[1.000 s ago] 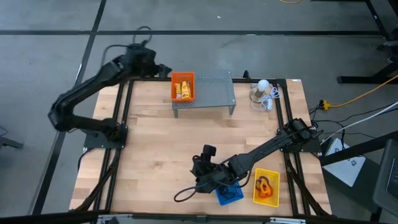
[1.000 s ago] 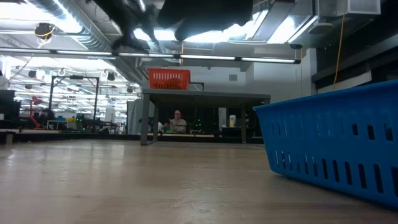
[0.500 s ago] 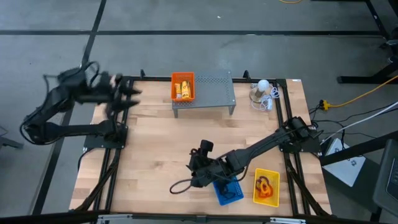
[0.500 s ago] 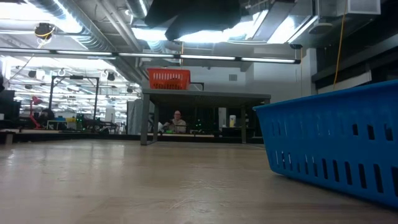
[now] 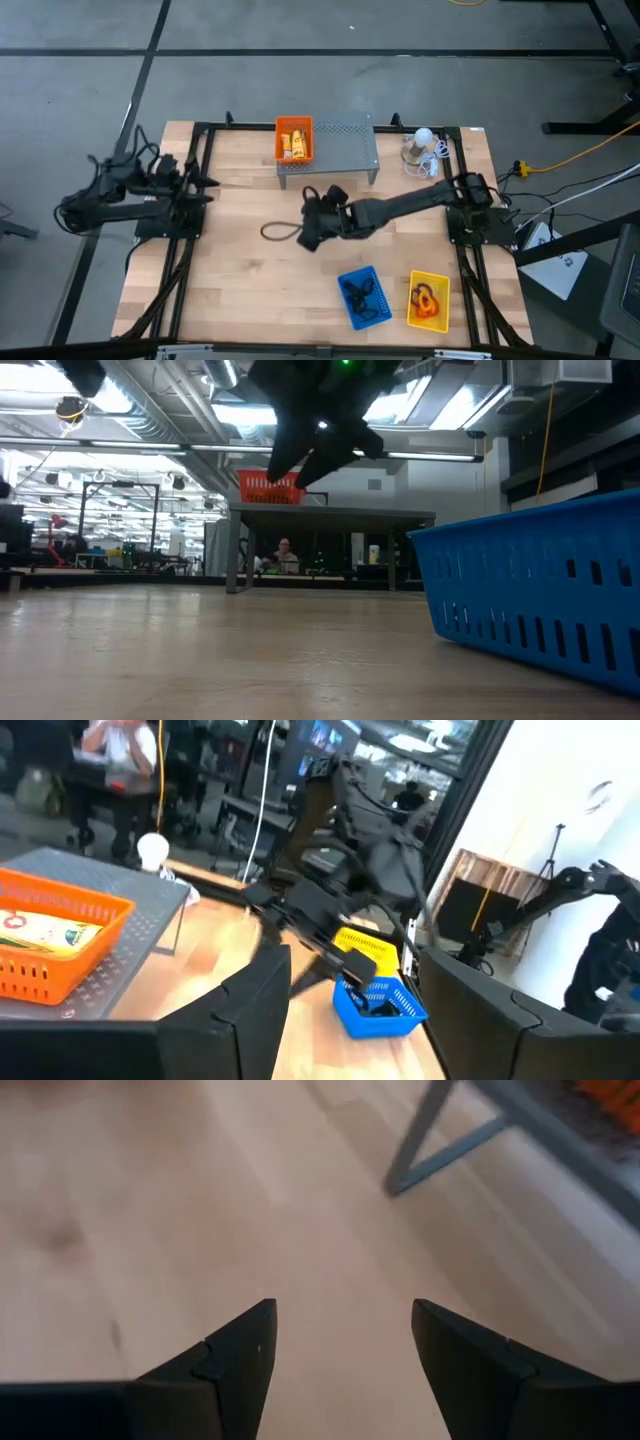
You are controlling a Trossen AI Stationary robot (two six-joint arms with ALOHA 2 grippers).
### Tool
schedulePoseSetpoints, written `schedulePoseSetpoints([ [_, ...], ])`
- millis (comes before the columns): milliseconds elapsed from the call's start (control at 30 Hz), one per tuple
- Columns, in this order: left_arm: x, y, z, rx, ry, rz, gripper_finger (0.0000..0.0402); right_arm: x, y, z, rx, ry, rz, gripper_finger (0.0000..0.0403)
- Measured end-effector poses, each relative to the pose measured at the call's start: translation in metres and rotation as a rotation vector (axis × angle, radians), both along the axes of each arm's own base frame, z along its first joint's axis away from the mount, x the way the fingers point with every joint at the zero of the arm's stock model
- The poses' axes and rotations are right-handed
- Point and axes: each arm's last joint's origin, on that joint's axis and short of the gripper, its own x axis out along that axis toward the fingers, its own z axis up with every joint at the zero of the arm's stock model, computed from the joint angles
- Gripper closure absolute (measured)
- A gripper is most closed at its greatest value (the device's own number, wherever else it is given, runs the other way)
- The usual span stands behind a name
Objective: Pick & Place Office Desk Supplies
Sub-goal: Put the blue bin onto the shelf
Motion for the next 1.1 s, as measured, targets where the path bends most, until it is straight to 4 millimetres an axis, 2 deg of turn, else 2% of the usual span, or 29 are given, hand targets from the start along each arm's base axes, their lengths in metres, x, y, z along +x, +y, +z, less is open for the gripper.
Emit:
schedulePoseSetpoints([
  [100,0.003,0.001,-0.021,-0.003,0.011,0.008,0.0186,0.0,-0.016,0.001,0.012,0.014,-0.054,0.0169],
  [167,0.007,0.002,-0.037,-0.028,0.037,0.022,0.0186,-0.005,-0.026,-0.002,0.004,0.083,-0.086,0.0169],
  [300,0.017,0.004,-0.064,-0.055,0.032,0.032,0.019,-0.03,-0.041,-0.004,-0.007,0.286,-0.212,0.0169],
  [433,0.033,0.005,-0.083,-0.066,-0.028,0.007,0.0202,-0.051,-0.042,0.006,-0.037,0.38,-0.28,0.0169],
  [533,0.041,0.006,-0.094,-0.072,-0.061,0.067,0.0213,-0.068,-0.036,0.025,-0.032,0.391,-0.291,0.0169],
  [667,0.046,0.006,-0.108,-0.056,-0.022,0.17,0.0224,-0.091,-0.023,0.054,0.018,0.331,-0.309,0.0169],
  [767,0.049,0.003,-0.118,-0.054,0.011,0.165,0.0226,-0.106,-0.003,0.069,0.154,0.303,-0.281,0.0169],
  [933,0.054,-0.006,-0.132,-0.05,0.04,0.12,0.0222,-0.131,0.039,0.068,0.246,0.365,-0.298,0.017],
  [1100,0.054,-0.016,-0.134,-0.033,0.054,0.097,0.0221,-0.159,0.072,0.065,0.268,0.413,-0.411,0.017],
])
